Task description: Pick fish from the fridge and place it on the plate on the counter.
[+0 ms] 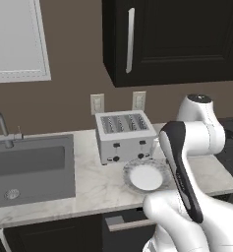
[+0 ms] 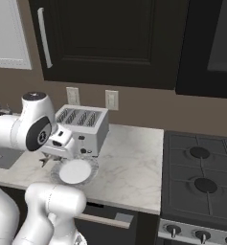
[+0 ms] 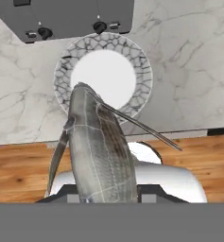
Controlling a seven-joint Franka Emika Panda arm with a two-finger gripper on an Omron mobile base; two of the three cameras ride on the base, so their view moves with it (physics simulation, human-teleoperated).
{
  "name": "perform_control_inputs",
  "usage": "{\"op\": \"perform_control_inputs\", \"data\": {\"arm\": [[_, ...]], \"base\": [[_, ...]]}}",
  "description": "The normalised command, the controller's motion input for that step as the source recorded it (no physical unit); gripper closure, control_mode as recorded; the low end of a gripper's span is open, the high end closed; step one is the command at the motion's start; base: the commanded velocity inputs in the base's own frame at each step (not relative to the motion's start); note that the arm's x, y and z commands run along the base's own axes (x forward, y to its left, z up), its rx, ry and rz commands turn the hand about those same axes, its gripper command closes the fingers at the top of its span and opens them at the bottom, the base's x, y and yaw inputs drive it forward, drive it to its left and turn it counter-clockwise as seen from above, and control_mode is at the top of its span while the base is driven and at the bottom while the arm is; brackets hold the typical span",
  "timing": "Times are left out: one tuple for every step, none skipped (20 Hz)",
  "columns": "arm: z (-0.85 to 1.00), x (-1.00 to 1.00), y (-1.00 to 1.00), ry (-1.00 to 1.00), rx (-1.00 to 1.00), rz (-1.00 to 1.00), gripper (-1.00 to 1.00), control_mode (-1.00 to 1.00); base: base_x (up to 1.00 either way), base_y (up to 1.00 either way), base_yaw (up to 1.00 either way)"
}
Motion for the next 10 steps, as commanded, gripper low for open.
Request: {"op": "perform_control_inputs", "data": {"arm": [[-0.59,0.25,0.04,0.05,0.0,0.0,1.0,-1.0],[-0.54,0.27,0.03,0.03,0.0,0.0,1.0,-1.0],[-0.49,0.27,0.0,0.01,0.0,0.0,1.0,-1.0],[-0.41,0.26,0.0,0.0,0.0,0.0,1.0,-1.0],[-0.32,0.27,0.0,0.0,0.0,0.0,1.0,-1.0],[-0.3,0.31,0.0,0.0,0.0,0.0,1.0,-1.0],[-0.3,0.36,0.0,0.0,0.0,0.0,1.0,-1.0],[-0.28,0.41,0.0,0.0,0.0,0.0,1.0,-1.0],[-0.24,0.46,0.0,0.0,0.0,0.0,1.0,-1.0],[-0.24,0.5,0.0,0.0,0.0,0.0,1.0,-1.0]], "base": [[0.0,0.0,0.0],[0.0,0.0,0.0],[0.0,0.0,0.0],[0.0,0.0,0.0],[0.0,0.0,0.0],[0.0,0.0,0.0],[0.0,0.0,0.0],[0.0,0.0,0.0],[0.0,0.0,0.0],[0.0,0.0,0.0]]}}
